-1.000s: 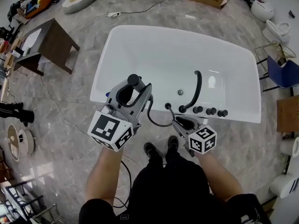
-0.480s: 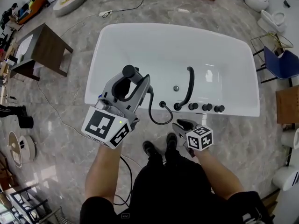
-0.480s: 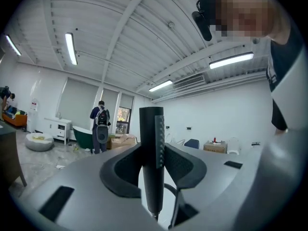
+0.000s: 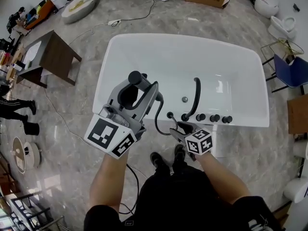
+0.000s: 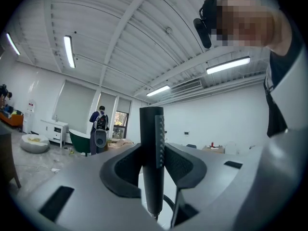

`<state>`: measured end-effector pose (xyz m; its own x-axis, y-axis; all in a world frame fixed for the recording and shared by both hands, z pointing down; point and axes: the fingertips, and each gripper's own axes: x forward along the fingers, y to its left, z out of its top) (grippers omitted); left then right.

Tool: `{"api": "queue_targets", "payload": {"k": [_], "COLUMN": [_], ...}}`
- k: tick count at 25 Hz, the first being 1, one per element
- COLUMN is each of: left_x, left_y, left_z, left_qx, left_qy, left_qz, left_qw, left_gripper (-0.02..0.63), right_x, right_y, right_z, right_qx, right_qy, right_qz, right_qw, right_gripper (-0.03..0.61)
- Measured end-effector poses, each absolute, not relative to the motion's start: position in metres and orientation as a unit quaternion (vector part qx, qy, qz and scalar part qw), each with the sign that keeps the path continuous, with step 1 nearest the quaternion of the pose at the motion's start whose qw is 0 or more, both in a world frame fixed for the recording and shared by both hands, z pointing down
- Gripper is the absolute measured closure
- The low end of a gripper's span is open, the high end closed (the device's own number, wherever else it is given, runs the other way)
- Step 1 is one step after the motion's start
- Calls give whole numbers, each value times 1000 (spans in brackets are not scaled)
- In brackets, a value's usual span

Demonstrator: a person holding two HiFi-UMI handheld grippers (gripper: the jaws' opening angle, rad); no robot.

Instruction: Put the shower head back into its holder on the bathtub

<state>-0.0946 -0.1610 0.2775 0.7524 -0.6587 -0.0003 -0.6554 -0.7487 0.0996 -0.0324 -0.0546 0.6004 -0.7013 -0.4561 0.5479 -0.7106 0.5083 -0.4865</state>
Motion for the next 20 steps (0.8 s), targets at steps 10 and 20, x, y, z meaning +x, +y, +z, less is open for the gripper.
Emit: {"api": "queue_targets", "payload": {"k": [10, 20], "left_x": [-84, -98], "left_y": [-119, -113], "left_z": [276, 278], "left_qx": [961, 963], "left_qy": [-267, -265], "left_qz": [-39, -24], "left_qw": [59, 39], "left_gripper": [468, 468], "right_x": [-81, -71], "right_y": [-77, -71], "right_z": [600, 624], "right_qx": [307, 309], "right_qy": [-885, -879], "right_qz": [297, 289], "right_qw": [185, 220], "right_gripper": [335, 514]}}
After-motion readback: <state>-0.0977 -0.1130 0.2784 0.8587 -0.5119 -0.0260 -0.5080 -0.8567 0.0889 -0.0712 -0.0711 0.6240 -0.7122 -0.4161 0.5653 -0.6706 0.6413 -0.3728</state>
